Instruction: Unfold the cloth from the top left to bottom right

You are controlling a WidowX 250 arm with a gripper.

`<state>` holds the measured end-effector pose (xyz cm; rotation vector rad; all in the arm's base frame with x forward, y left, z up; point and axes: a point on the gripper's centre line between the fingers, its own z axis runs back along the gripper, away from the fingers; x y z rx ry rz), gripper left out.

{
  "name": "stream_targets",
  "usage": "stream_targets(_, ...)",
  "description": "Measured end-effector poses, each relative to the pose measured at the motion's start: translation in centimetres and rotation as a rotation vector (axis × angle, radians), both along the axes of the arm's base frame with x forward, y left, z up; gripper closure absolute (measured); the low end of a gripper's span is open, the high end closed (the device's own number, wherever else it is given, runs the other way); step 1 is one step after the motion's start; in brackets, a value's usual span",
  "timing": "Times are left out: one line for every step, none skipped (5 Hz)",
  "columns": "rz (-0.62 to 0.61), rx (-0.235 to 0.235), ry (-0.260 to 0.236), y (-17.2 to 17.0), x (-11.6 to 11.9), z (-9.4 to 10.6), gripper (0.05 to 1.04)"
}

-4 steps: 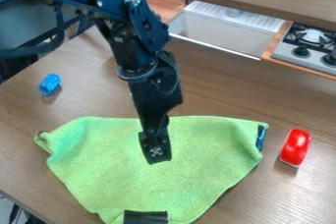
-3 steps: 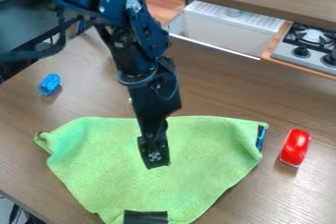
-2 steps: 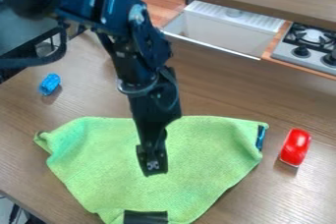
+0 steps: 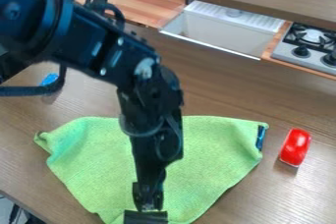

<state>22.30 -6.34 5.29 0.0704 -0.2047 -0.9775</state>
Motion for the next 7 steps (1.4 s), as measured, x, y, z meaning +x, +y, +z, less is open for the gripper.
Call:
stream_targets(-0.021, 0.058, -0.055, -0.6, -0.8, -1.0, 0.083)
stream_targets(-0.06, 0.092, -0.075, -1.2, -1.4, -2.0, 0.083)
stream_targets(-0.079, 0.117, -0.079, -1.6, -1.7, -3.0, 0.083)
stream_targets(-0.099, 0.141, -0.073, -2.0, -2.1, -4.0, 0.114)
stream_targets(-0.108, 0.146, -0.088, -2.4, -2.0, -4.2, 0.39)
stream_targets(-0.115, 0.151, -0.089, -2.6, -2.1, -4.5, 0.724)
stream_targets(-0.12, 0.149, -0.084, -2.6, -2.2, -4.6, 0.909)
